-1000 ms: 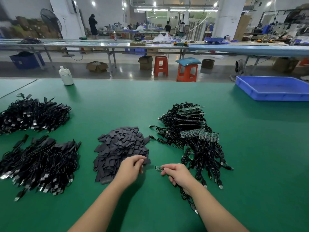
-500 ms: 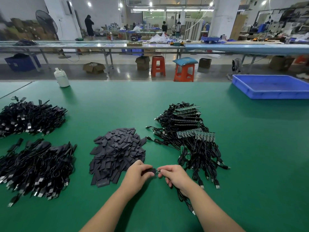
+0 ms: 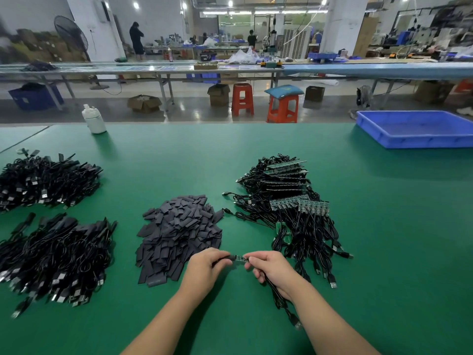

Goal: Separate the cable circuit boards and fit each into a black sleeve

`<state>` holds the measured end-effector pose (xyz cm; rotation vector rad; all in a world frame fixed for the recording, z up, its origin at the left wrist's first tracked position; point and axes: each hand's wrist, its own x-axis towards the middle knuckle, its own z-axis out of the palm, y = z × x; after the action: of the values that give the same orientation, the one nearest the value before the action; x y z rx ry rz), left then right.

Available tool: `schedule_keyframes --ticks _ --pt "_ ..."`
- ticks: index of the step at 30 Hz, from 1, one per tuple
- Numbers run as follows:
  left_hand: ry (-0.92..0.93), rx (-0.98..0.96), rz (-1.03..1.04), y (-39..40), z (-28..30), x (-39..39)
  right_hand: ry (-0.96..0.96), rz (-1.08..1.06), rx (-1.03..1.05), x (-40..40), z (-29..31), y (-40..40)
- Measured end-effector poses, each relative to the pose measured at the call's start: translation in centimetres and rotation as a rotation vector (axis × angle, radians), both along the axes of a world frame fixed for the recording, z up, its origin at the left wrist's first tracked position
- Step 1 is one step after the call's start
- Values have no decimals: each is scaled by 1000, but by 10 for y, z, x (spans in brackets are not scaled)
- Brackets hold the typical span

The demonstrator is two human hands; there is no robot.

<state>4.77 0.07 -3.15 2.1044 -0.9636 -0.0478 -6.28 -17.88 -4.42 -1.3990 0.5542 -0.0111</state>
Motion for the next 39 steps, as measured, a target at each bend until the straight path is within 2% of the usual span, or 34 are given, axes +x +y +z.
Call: schedule_keyframes --ticks 13,18,26,35,39 --pt "72 96 -60 -2 0 3 31 29 -21 -1 1 0" --pt "25 134 -114 -2 2 6 35 28 -19 0 3 -1" --pt "31 149 -51 -5 1 3 49 23 -25 -1 8 2" --pt "-144 264 -209 -9 3 1 51 66 -78 -1 10 5" --pt "-183 354 -196 -17 7 -5 40 75 -92 -2 12 6"
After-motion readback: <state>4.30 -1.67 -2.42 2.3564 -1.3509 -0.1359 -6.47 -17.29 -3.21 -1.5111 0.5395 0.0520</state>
